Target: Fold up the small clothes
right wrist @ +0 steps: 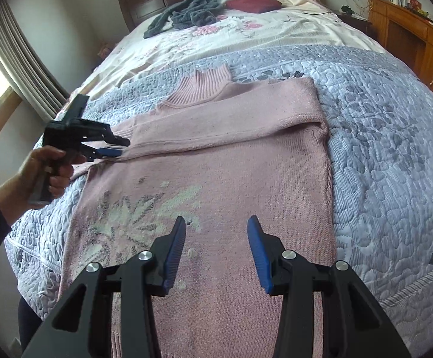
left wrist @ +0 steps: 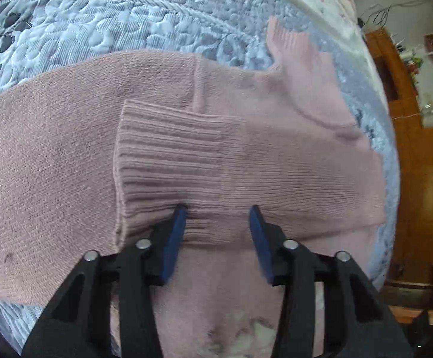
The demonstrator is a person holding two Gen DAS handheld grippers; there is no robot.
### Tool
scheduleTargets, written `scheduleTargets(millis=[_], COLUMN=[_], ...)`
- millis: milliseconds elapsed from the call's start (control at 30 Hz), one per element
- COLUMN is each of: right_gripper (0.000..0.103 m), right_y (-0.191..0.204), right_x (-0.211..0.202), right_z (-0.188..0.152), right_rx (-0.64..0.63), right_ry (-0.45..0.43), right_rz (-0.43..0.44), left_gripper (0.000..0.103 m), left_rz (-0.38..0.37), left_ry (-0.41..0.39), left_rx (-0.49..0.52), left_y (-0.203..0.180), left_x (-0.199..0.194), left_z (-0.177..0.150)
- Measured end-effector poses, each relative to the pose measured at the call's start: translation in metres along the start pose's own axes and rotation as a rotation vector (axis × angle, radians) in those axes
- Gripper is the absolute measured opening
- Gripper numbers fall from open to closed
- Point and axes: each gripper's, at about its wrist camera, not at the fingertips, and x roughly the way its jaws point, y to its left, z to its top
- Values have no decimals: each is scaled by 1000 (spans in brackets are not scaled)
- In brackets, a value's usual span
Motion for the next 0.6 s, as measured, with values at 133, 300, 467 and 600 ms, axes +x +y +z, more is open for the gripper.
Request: scheduleTargets(millis=[133,300,467,600], right_gripper=[45,46,52,56], right_y=[3,8,33,59], right_x=[-6,-13,-20,-23], right_z=[-5,-8,-9,-10], right_rx=[-11,-14,-55,-89], right_ry=[11,26,22,22], right_rz=[-7,-5,8,42], left_gripper=[9,73,82,84], left_rz=[-10,-7,-48,2], left_ry=[-3,-178,-357,-493], left_rx=[-57,-105,-312,-496], left_y=[21,48,139,228], left_x=[-9,-82,-170,-234], left_z=[-1,-19,-72,-134])
